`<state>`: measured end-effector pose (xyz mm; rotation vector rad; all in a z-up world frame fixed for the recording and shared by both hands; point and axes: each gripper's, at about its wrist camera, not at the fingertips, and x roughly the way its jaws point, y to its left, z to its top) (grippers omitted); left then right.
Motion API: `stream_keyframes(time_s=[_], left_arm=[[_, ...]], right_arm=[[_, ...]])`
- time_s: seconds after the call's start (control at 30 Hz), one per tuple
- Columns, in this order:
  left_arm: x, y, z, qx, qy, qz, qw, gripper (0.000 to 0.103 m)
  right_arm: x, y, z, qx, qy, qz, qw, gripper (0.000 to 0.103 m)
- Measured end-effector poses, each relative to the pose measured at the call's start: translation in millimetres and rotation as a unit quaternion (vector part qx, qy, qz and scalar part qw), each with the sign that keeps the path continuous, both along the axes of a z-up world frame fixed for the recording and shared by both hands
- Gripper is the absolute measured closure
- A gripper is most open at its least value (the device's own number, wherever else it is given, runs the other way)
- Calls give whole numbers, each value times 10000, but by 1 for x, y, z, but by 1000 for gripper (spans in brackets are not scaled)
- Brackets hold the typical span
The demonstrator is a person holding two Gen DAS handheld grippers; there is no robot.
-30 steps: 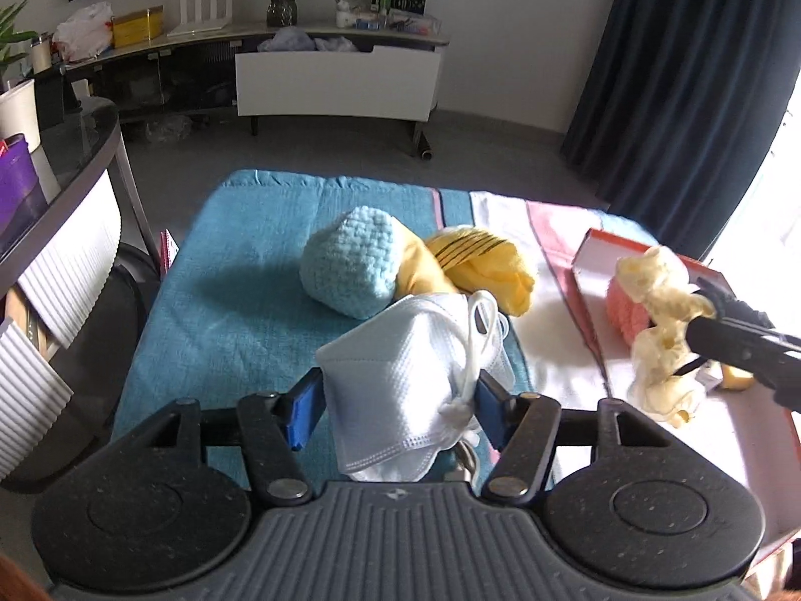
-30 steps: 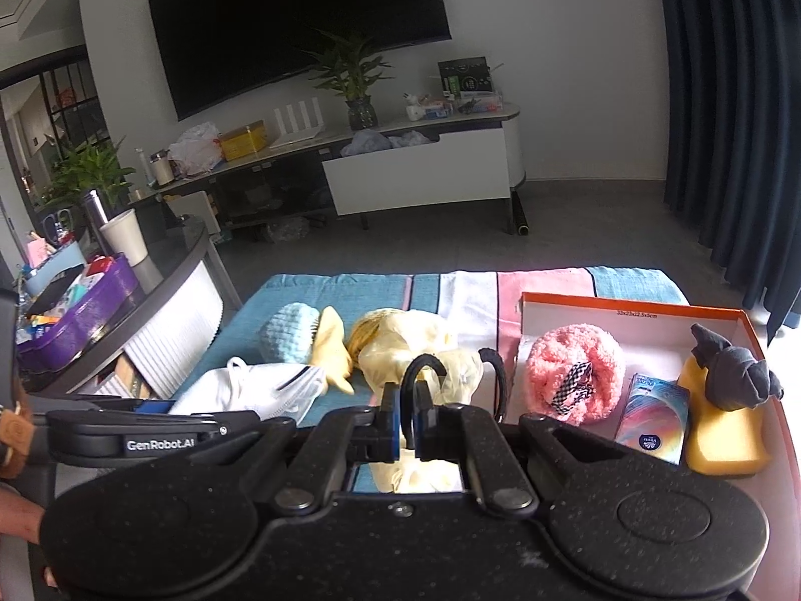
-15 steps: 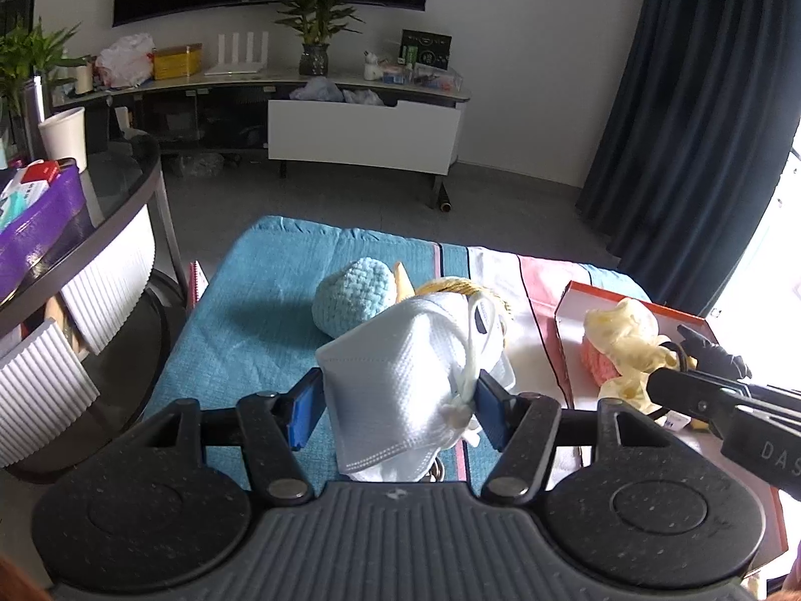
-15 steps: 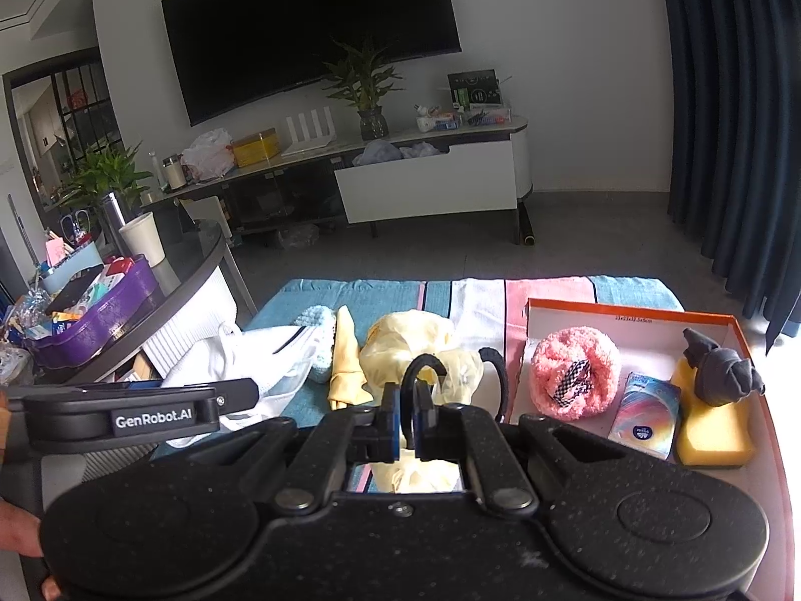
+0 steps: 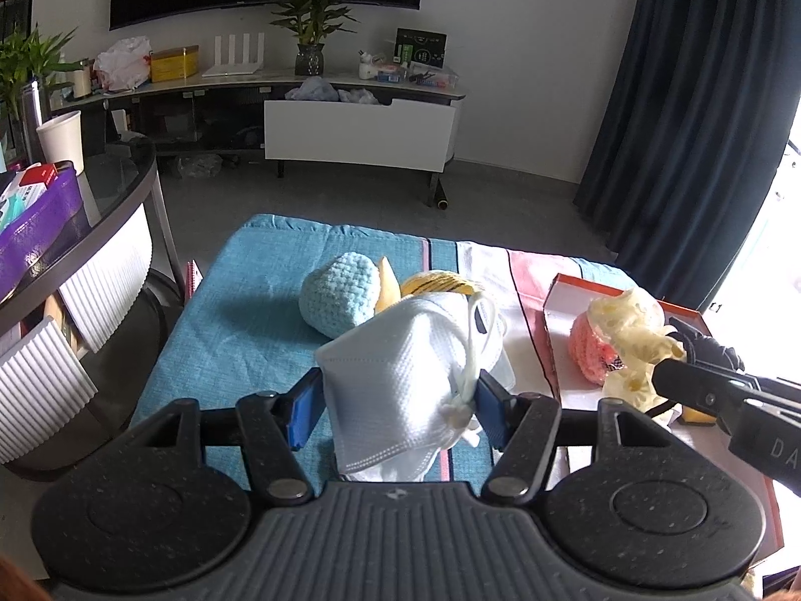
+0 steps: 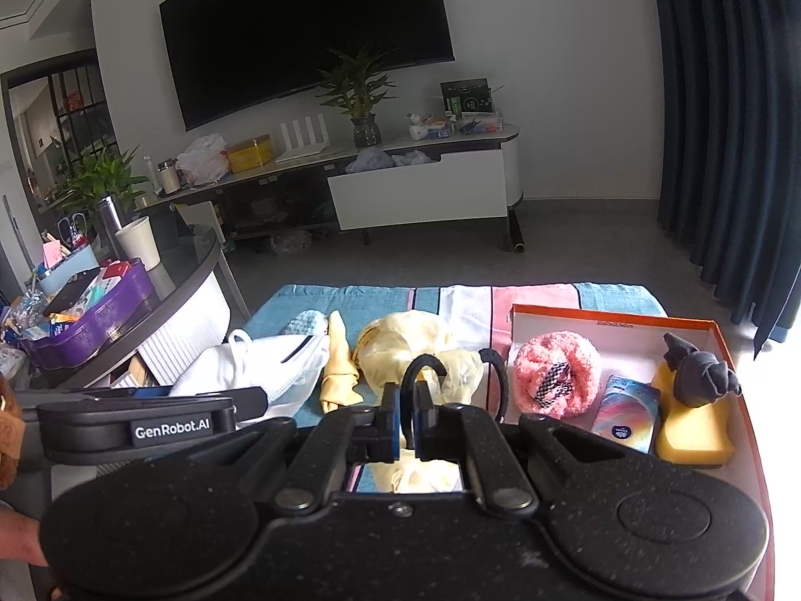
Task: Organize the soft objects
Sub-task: 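Carry the face mask and scrunchie over the white box with both grippers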
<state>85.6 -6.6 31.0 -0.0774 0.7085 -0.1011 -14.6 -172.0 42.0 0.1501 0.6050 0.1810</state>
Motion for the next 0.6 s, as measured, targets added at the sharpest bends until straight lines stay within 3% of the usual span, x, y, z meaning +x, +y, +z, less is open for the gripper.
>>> stream_keyframes(time_s=[0.6], left_arm=[[0,-10,-4,-18,15,-167,9999,39]], right_arm=[[-7,-13,1,21,4,-190,9998,97]])
